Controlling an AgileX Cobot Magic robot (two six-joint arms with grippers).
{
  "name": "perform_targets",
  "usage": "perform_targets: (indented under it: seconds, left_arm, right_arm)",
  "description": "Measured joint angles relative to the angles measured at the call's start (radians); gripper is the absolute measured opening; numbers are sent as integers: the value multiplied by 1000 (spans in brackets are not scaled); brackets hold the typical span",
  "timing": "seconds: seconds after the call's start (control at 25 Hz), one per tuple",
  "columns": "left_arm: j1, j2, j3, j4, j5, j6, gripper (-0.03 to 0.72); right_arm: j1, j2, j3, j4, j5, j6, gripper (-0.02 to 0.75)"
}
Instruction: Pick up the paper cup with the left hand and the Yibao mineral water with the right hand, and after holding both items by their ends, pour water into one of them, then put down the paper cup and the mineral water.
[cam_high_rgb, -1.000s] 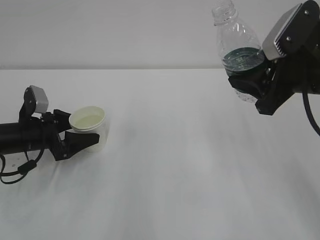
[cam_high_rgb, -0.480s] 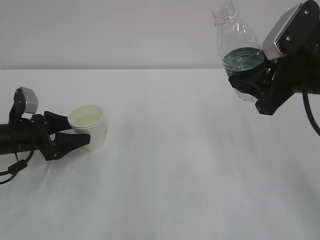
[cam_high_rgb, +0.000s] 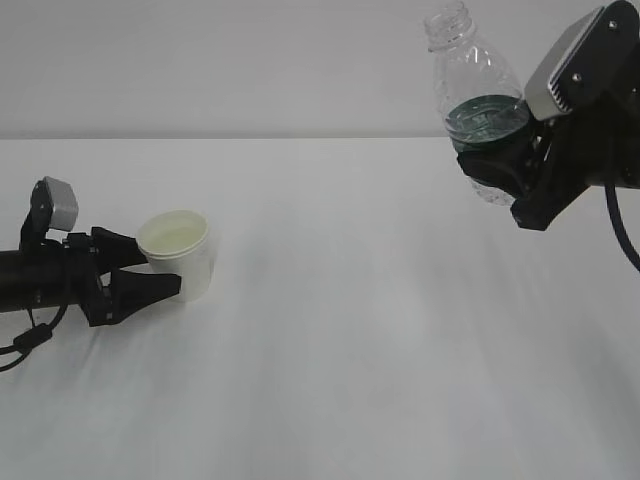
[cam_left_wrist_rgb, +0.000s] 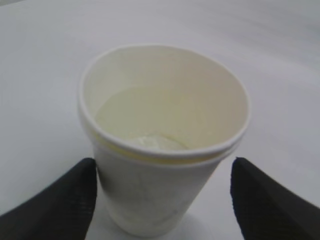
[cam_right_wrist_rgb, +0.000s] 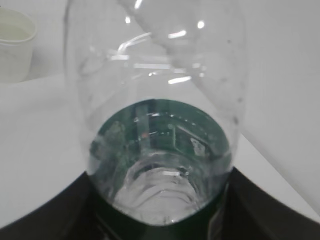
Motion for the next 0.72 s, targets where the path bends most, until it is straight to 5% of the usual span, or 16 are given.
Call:
perform_targets:
  seconds: [0.72]
  left_arm:
    - [136, -2, 0, 20, 0, -7, 593]
  right_arm:
    - [0, 0, 0, 0, 4, 0, 435]
